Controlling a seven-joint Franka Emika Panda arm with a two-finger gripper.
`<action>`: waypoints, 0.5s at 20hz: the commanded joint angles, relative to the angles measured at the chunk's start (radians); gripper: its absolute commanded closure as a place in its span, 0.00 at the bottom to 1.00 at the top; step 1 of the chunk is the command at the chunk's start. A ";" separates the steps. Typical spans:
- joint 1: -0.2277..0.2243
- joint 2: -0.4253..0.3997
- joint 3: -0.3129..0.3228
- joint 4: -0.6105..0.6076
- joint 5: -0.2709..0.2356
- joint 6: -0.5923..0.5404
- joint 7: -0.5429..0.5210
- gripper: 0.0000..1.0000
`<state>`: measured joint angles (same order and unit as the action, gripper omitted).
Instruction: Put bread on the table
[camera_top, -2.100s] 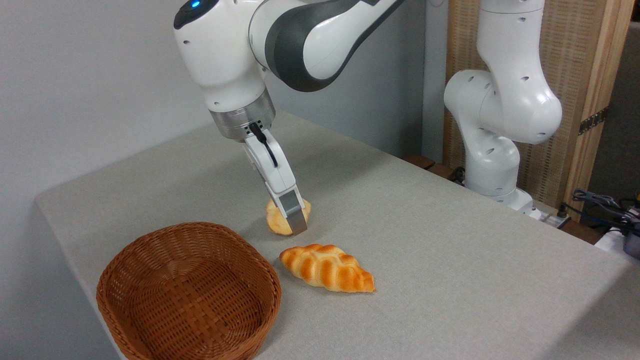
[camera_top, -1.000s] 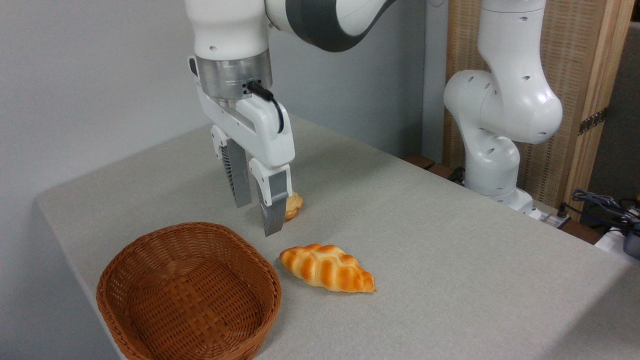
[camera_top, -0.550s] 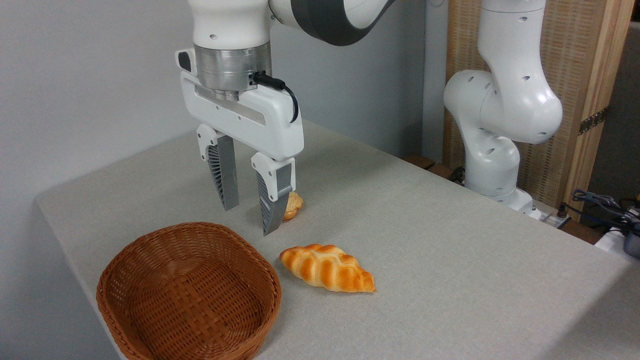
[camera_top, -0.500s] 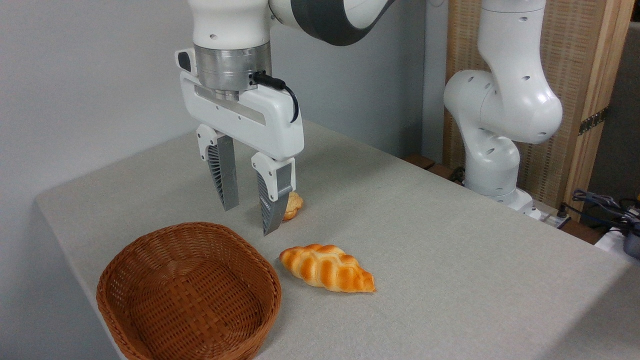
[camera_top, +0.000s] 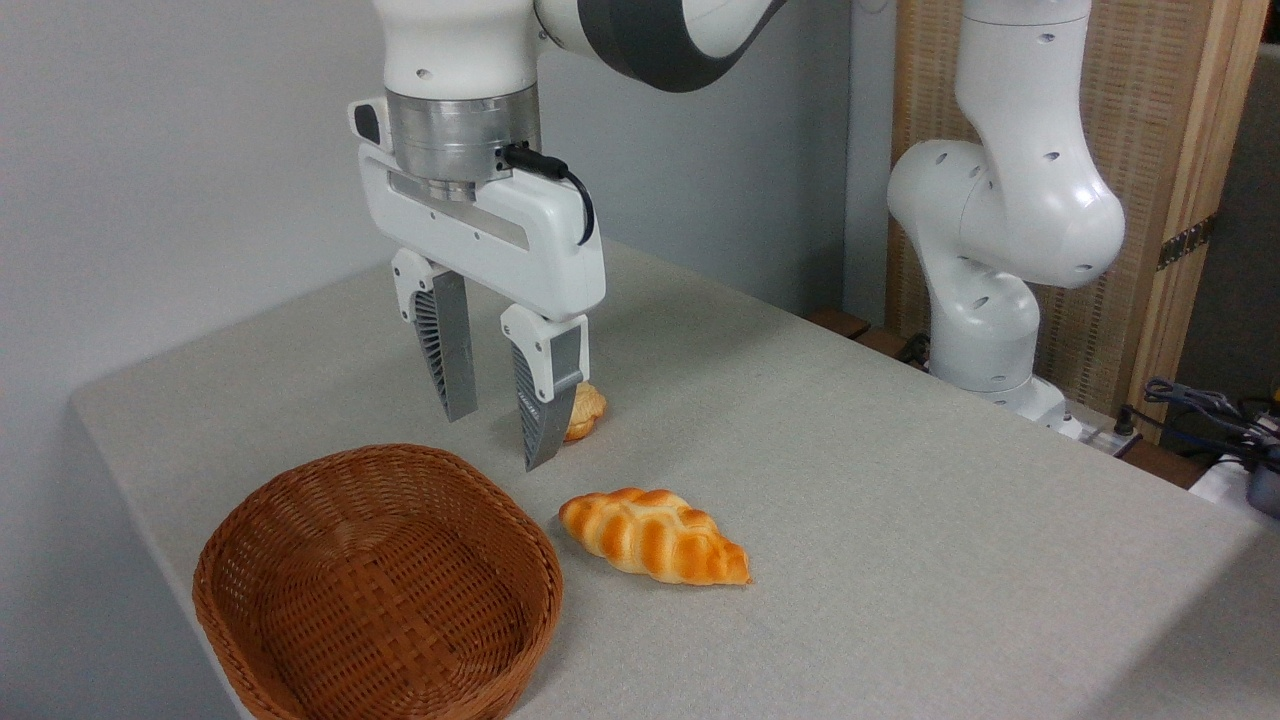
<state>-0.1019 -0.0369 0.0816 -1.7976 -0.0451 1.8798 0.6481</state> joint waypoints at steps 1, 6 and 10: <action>-0.009 -0.003 -0.002 0.001 0.056 0.004 -0.018 0.00; -0.009 -0.003 0.001 0.001 0.031 0.004 -0.018 0.00; -0.009 -0.003 0.006 0.001 -0.024 0.004 -0.016 0.00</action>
<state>-0.1025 -0.0368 0.0766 -1.7976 -0.0305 1.8798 0.6478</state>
